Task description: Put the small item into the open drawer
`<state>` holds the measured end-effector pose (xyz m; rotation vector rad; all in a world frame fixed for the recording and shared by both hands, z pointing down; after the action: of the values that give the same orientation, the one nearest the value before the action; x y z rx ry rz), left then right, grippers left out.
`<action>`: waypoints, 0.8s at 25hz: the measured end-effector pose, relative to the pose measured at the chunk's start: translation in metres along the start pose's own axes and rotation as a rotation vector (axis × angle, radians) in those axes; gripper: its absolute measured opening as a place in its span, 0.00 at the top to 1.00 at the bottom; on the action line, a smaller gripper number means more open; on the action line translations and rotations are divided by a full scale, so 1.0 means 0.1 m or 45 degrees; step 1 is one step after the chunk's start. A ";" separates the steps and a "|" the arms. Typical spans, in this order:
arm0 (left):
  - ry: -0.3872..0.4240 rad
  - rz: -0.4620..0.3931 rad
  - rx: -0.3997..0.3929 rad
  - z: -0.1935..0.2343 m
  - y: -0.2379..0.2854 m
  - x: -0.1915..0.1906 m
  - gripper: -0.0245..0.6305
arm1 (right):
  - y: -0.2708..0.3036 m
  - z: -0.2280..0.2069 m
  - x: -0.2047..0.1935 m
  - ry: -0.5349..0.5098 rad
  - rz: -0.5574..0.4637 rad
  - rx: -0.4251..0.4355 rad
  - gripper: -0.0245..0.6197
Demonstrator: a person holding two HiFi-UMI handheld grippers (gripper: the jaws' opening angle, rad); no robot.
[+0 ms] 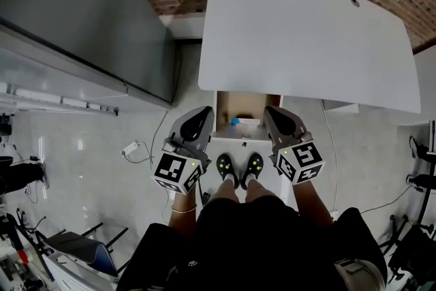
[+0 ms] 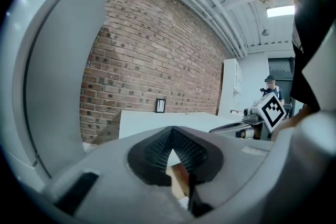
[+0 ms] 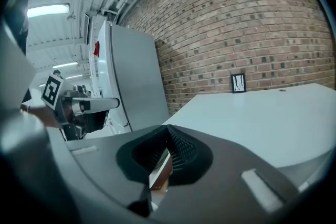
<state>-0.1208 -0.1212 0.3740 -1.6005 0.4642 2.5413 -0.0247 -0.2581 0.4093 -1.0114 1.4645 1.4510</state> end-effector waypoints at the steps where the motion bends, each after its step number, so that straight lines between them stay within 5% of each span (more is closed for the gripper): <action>1: 0.009 -0.001 -0.013 -0.05 0.01 0.02 0.96 | -0.05 -0.02 0.03 0.003 -0.009 -0.010 0.95; 20: 0.113 -0.042 -0.213 -0.66 0.26 0.46 0.96 | -0.57 -0.32 0.64 0.018 -0.160 -0.134 0.95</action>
<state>-0.0907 -0.1694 0.3113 -1.7664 0.2364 2.5529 0.0064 -0.2908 0.3296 -1.1596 1.3215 1.4446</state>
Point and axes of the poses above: the fingertips, and each gripper's own axes: y forward along the fingers, z to its left, x out of its top, the point moved 3 cm from there along -y, backward along the fingers, and after that the axes turned 13 degrees about -y, right-handed, at the moved point
